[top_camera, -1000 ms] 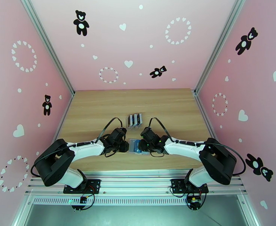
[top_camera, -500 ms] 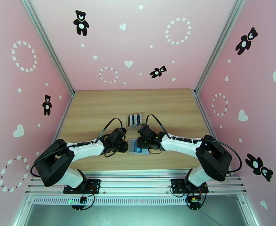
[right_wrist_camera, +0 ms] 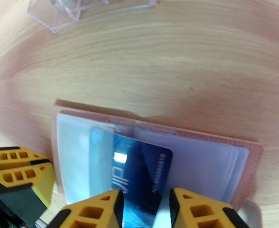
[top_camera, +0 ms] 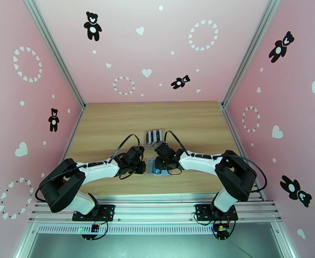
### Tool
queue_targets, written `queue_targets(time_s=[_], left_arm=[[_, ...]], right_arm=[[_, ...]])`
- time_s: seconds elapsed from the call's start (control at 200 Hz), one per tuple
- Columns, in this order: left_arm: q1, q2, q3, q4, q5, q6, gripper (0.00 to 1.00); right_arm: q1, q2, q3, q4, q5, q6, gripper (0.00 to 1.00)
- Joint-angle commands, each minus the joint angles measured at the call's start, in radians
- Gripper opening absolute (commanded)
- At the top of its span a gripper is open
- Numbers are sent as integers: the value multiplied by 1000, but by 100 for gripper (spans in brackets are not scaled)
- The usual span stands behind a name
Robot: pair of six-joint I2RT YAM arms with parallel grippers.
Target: Put the credit cards into the card holder
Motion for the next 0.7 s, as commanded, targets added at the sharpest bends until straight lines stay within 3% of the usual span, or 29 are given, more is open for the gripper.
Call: queue_targets(time_s=[0.0,0.696], left_arm=[[-8,40,3,-28,11,9,16],[-8,59,4,-11,18,-4,16]], right_arm=[[3,28,32,-24,-11,-8,38],[3,47,43,35,-63,0,39]])
